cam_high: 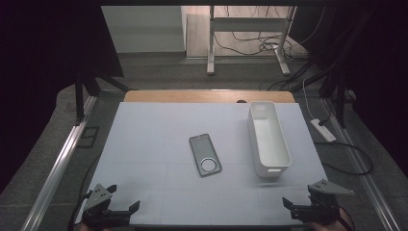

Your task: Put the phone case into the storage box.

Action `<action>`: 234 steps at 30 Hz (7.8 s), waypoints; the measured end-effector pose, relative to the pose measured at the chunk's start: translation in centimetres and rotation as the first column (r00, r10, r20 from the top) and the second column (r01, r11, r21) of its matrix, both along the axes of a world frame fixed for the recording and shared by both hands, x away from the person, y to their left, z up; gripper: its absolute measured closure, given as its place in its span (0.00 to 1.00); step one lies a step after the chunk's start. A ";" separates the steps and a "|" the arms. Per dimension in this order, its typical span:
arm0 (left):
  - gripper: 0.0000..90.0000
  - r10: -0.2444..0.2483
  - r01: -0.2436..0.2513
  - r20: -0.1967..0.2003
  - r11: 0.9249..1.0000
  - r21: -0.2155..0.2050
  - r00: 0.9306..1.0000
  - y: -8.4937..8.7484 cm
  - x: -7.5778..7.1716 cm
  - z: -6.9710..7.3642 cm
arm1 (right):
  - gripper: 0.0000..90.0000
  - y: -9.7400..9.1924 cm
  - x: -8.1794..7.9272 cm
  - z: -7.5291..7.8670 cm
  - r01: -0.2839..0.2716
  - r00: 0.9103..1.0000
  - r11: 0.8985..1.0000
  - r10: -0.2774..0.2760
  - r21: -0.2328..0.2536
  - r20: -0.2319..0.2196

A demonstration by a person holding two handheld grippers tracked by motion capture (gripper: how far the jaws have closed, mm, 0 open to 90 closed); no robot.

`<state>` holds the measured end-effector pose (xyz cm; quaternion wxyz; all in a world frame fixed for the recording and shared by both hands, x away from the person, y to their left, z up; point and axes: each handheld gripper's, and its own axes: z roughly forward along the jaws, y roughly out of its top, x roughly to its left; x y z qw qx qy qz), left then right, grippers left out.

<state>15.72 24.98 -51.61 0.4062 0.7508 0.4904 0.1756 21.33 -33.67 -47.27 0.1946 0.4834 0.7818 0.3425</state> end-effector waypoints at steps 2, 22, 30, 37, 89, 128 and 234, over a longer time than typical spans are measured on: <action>0.00 0.003 -0.003 -0.004 1.000 -0.003 1.000 0.1 0.0 0.0 | 0.00 0.0 0.0 0.0 -0.002 1.000 1.000 0.002 0.002 -0.001; 0.00 0.011 -0.012 -0.014 0.998 -0.066 1.000 0.8 -0.1 -0.1 | 0.00 0.2 0.0 0.0 -0.015 1.000 1.000 0.015 -0.010 0.002; 0.00 -0.001 0.000 -0.029 0.999 -0.046 1.000 0.6 0.1 0.0 | 0.00 0.3 0.2 0.0 -0.017 1.000 1.000 0.017 -0.017 -0.003; 0.00 -0.018 0.017 -0.021 1.000 -0.016 1.000 0.3 0.6 0.2 | 0.00 0.4 0.2 0.0 -0.011 1.000 1.000 0.011 -0.020 -0.001; 0.00 -0.230 0.229 -0.067 0.973 -0.024 0.971 -3.7 10.7 2.6 | 0.00 0.8 0.2 0.0 -0.043 0.999 0.996 0.044 -0.079 0.017; 0.00 -0.334 0.338 -0.136 0.941 0.009 0.933 -9.4 20.5 3.9 | 0.00 0.7 0.3 -0.1 -0.048 0.999 0.997 0.049 -0.064 0.009; 0.99 -0.336 0.392 -0.286 0.905 0.167 0.897 -11.2 23.0 -0.6 | 0.00 0.8 0.3 -0.2 -0.061 0.998 0.995 0.061 -0.077 -0.002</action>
